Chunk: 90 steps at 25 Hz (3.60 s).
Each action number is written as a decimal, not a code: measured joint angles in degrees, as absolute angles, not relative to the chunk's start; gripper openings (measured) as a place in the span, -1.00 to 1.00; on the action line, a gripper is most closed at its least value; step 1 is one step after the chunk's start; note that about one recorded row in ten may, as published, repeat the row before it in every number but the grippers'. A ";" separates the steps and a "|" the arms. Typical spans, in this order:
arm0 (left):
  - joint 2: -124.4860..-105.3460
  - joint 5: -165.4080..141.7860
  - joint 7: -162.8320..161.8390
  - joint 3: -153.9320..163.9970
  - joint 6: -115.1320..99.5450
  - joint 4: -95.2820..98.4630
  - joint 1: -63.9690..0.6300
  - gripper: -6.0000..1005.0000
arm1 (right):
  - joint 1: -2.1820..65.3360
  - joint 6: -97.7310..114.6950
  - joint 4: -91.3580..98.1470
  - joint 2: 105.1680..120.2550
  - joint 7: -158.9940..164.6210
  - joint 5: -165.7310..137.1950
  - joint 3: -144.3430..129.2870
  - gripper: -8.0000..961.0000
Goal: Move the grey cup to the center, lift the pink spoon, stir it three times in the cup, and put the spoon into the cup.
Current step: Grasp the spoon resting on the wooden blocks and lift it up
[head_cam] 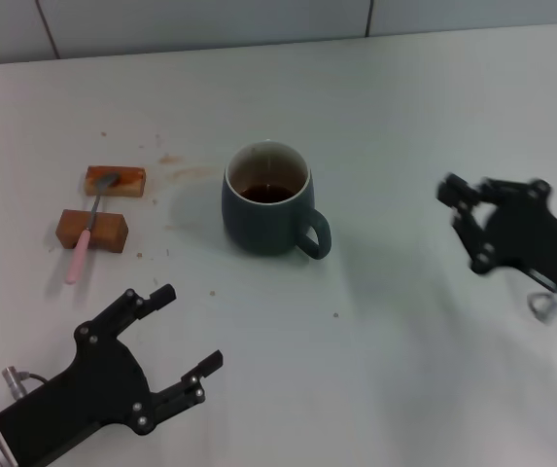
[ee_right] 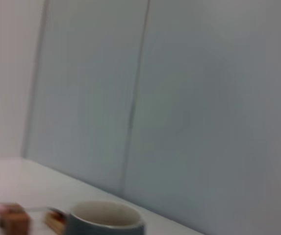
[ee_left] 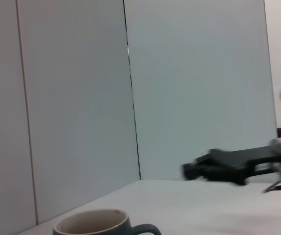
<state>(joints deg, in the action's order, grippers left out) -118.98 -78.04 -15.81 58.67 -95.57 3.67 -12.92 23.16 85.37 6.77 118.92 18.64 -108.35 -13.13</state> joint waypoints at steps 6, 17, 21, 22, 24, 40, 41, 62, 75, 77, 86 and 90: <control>-119.01 -78.05 -15.81 58.07 -95.82 3.59 -13.26 0.65 | 16.70 98.64 16.32 118.91 29.86 -115.97 -21.00 -0.86; -119.00 -78.05 -15.84 58.00 -95.84 3.08 -13.45 0.65 | 16.24 97.25 17.87 118.92 34.14 -125.53 -21.65 -0.82; -118.97 -78.05 -15.82 58.00 -95.83 2.90 -13.45 0.64 | 17.27 95.75 18.33 118.93 36.32 -129.46 -21.45 -0.67; -118.97 -78.05 -15.82 58.00 -95.83 2.90 -13.45 0.64 | 17.27 95.75 18.33 118.93 36.32 -129.46 -21.45 -0.64; -118.93 -78.05 -15.84 58.00 -95.83 2.90 -13.45 0.64 | 17.08 95.41 18.40 119.00 36.00 -129.48 -21.18 -0.56; -118.91 -78.05 -15.82 57.47 -95.77 2.90 -13.51 0.64 | 17.11 95.32 18.78 119.18 35.25 -129.05 -21.05 0.21; -118.91 -78.05 -15.82 57.42 -95.78 2.90 -13.55 0.64 | 17.09 95.37 18.86 119.18 35.17 -129.04 -21.05 0.21; -119.01 -77.99 -15.93 56.55 -95.83 2.87 -13.71 0.63 | 16.88 95.82 18.99 119.26 34.03 -128.70 -20.27 0.48; -118.42 -76.47 -55.84 21.57 -101.11 -7.72 -12.84 0.62 | 17.31 95.97 18.99 119.13 34.19 -128.28 -20.21 0.48; -118.43 -76.47 -63.62 18.80 -99.94 -7.86 -12.18 0.62 | 17.40 95.98 19.03 119.12 34.27 -128.28 -20.21 0.48; -118.64 -76.52 -79.93 15.68 -90.94 -10.08 -11.14 0.61 | 17.91 95.98 19.88 119.00 35.00 -128.28 -20.41 0.48; -118.61 -76.69 -81.24 15.69 -89.44 -11.10 -11.11 0.61 | 18.04 95.98 20.41 119.00 35.81 -128.28 -20.65 0.48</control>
<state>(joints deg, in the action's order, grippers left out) -118.61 -76.69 -81.24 15.69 -89.44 -11.10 -11.11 18.04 95.98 20.41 119.00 35.81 -128.28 -20.65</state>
